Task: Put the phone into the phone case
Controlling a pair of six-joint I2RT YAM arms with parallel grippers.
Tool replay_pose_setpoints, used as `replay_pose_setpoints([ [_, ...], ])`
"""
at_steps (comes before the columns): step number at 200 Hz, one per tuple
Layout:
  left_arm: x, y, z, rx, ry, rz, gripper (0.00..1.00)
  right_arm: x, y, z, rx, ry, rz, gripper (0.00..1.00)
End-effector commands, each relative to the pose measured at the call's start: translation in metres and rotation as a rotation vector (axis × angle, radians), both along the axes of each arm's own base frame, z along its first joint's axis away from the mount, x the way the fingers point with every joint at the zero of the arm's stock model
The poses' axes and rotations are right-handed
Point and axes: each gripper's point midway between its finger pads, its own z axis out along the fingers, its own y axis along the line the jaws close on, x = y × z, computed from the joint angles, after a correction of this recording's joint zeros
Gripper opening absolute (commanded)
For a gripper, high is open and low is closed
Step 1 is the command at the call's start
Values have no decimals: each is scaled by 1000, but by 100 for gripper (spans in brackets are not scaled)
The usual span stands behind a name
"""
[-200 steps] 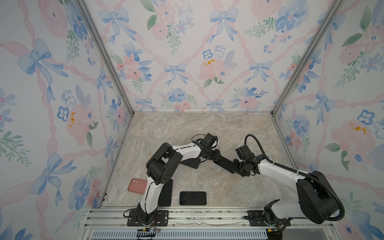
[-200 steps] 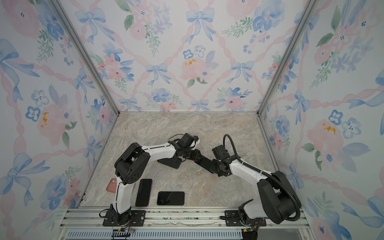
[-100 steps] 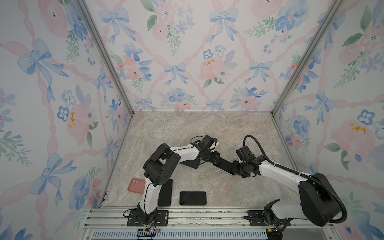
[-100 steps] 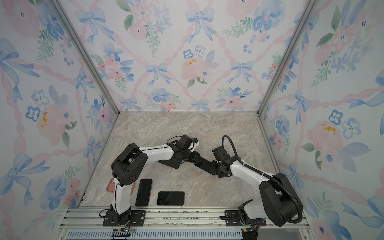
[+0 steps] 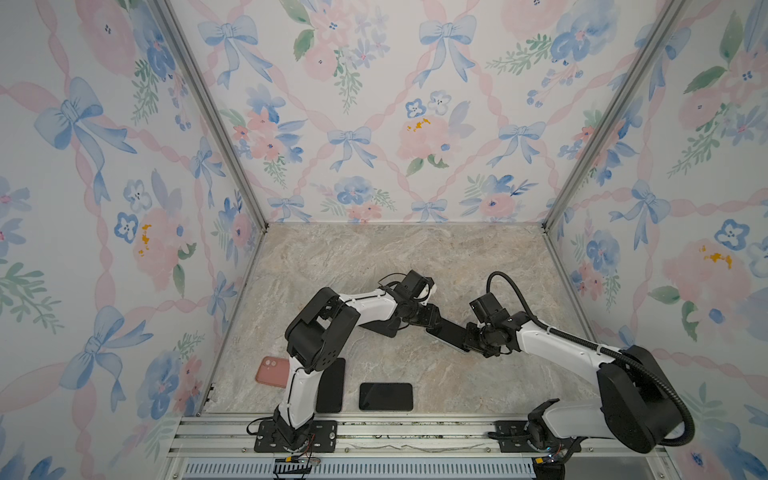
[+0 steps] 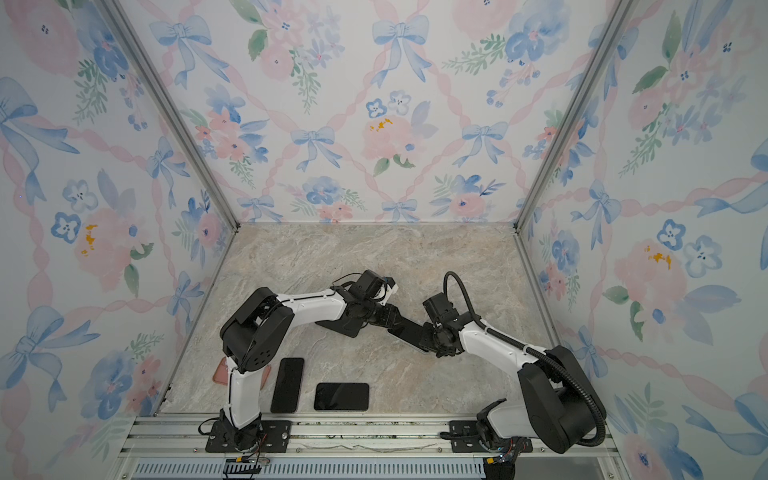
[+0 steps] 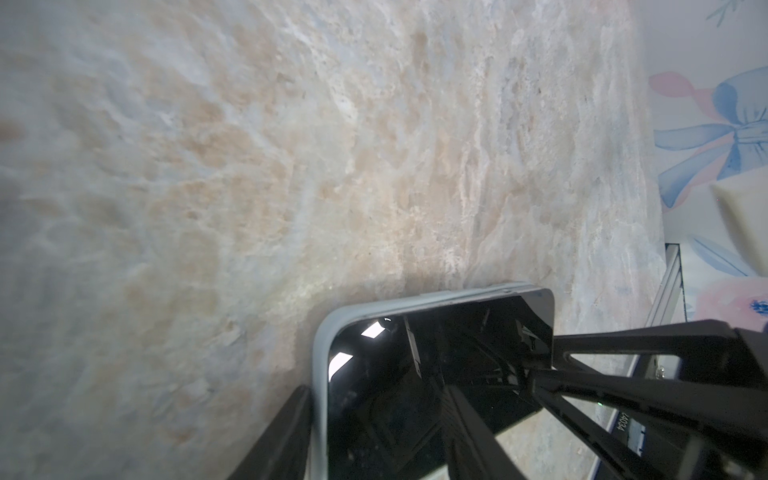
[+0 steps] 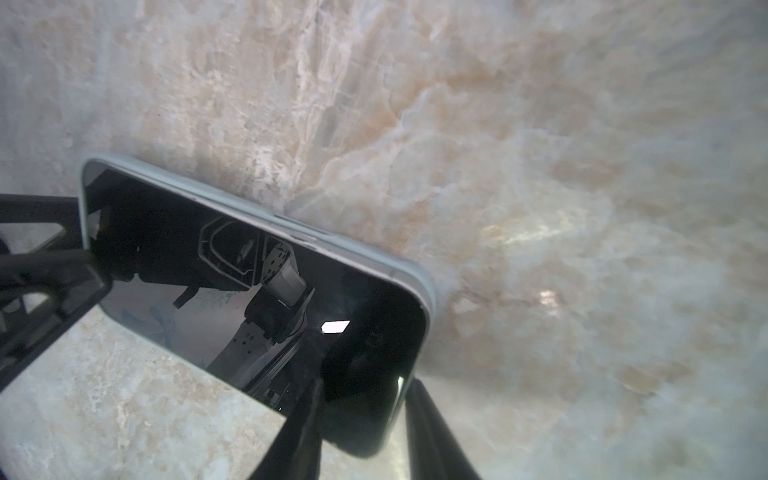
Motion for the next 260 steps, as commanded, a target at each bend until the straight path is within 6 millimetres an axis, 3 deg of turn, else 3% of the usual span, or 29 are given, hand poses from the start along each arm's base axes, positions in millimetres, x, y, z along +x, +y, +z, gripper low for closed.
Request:
replay_pose_setpoints([
  [1, -27, 6, -12, 24, 101, -39, 52, 3, 11, 9, 40, -29, 3, 35],
  [74, -22, 29, -7, 19, 109, -4, 54, -8, -3, 23, 22, -8, -75, 43],
  [120, -33, 37, -9, 15, 158, -4, 66, -16, -5, 17, 20, 10, -91, 44],
  [168, -43, 33, -15, 18, 185, -22, 58, -18, -3, 6, 14, 32, -83, 40],
  [260, -46, 24, -18, 19, 191, -40, 54, -18, 2, -4, 7, 53, -65, 29],
])
